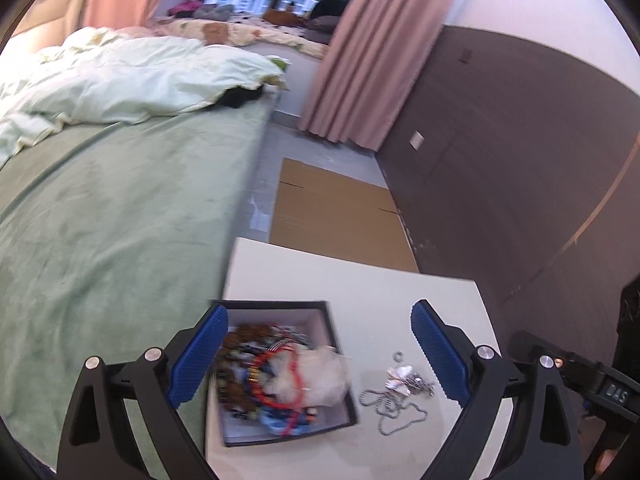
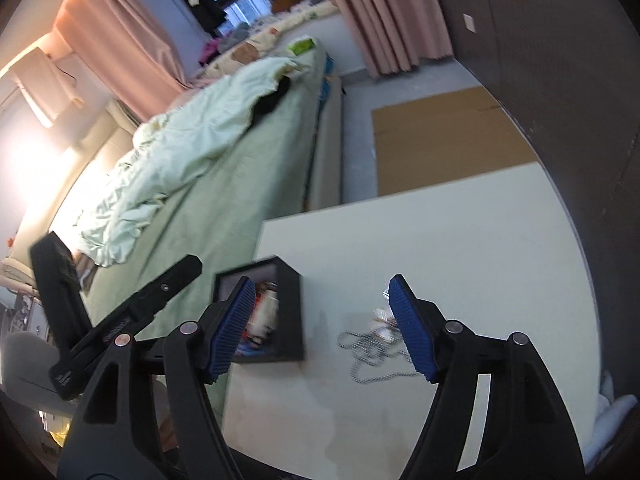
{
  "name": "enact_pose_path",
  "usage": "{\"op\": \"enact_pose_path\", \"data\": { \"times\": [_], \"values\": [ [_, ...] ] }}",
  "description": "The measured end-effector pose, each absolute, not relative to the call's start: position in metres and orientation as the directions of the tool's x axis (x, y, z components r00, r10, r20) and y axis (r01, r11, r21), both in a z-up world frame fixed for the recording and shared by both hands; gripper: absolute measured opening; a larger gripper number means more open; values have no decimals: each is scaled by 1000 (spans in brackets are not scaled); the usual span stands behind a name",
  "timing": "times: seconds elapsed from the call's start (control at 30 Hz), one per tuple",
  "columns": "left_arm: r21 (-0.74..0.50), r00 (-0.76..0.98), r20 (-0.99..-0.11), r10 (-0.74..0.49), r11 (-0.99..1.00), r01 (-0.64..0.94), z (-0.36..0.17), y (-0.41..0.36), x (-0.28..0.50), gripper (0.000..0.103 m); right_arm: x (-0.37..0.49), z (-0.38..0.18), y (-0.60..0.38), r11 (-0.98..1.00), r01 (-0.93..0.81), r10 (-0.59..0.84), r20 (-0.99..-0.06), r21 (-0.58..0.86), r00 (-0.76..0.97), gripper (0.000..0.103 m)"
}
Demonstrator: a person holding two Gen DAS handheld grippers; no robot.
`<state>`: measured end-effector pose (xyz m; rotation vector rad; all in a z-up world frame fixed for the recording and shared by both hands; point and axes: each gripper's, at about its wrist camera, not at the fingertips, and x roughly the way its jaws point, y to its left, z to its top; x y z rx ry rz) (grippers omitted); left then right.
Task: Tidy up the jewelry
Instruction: 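Release the pouch and red bracelet into the black box with both grippers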
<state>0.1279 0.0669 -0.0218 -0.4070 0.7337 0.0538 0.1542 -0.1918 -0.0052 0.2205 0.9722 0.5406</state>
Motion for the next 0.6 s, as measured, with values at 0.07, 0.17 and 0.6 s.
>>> {"op": "enact_pose_path", "data": {
  "times": [0.07, 0.17, 0.6],
  "values": [
    [-322, 740, -664, -109, 935, -151, -23, 51, 132, 86, 156, -11, -200, 855, -322, 514, -739, 406, 435, 70],
    [-292, 722, -677, -143, 953, -85, -28, 25, 136, 80, 159, -16, -212, 867, -300, 495, -754, 397, 433, 70],
    [-255, 643, -742, -189, 967, -10, -62, -10, 145, 49, 169, -79, -223, 909, -317, 377, -862, 272, 340, 55]
  ]
}}
